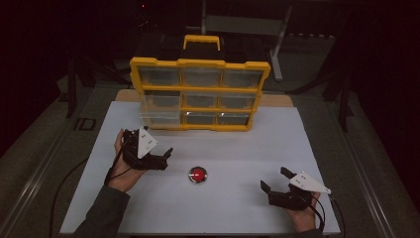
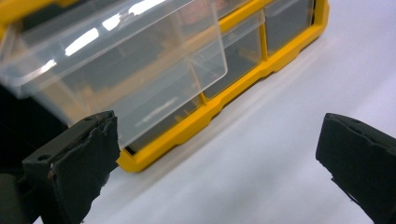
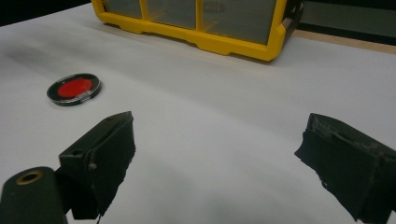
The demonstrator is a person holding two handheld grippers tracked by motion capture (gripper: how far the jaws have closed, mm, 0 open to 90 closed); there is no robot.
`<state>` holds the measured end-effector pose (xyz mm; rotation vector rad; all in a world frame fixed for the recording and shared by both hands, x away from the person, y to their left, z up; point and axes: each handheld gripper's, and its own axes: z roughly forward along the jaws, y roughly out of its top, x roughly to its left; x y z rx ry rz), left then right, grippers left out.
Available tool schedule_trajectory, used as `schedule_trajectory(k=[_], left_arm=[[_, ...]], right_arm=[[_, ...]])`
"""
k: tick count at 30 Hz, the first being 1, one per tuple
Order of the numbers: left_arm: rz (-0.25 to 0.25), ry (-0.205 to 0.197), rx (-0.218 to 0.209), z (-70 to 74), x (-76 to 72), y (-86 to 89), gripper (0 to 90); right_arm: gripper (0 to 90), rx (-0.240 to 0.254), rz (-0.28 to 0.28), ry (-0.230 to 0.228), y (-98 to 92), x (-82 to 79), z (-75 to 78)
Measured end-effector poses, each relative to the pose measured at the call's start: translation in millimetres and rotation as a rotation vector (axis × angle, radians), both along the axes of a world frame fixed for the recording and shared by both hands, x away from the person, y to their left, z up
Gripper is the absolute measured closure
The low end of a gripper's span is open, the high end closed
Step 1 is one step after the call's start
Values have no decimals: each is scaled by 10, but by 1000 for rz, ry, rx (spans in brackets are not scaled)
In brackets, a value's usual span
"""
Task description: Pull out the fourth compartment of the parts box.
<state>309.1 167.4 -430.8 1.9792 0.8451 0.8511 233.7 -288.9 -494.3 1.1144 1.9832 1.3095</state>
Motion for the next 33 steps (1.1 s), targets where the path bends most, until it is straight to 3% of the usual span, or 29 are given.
schedule_trajectory(k=[1, 2, 3, 4, 5, 7, 8, 10, 11, 19, 28, 33], left_arm=[[-5, 25, -72, -20, 2, 64, 1], [-17, 35, -111, -29, 0, 98, 2], [-17, 35, -111, -29, 0, 98, 2], [-30, 44, -171, -48, -14, 155, 2], [-37, 44, -203, -58, -21, 180, 2], [-43, 49, -228, -66, -22, 202, 2], [-47, 56, -286, -90, -28, 245, 2], [-47, 66, -298, -97, -25, 259, 3], [-55, 83, -334, -123, -22, 287, 3], [-61, 103, -351, -205, -84, 338, 3], [-57, 81, -333, -251, -236, 424, 2], [-56, 90, -283, -307, -344, 470, 2]], right_arm=[[95, 2, -1, 0, -1, 1, 0], [95, 4, 0, 0, -2, 2, -1], [95, 4, 0, 0, -2, 2, -1], [95, 8, 3, 5, -2, 3, 1], [95, 10, 5, 7, -1, 5, 2], [95, 13, 6, 8, 1, 6, 6], [95, 14, 5, 7, 2, 7, 8], [95, 14, 4, 6, 1, 9, 9], [96, 14, 2, 8, 1, 9, 9], [122, 16, 33, 1, 17, 16, 27], [128, 42, 44, 18, -20, 57, 42], [101, 37, 66, 51, -20, 120, 118]])
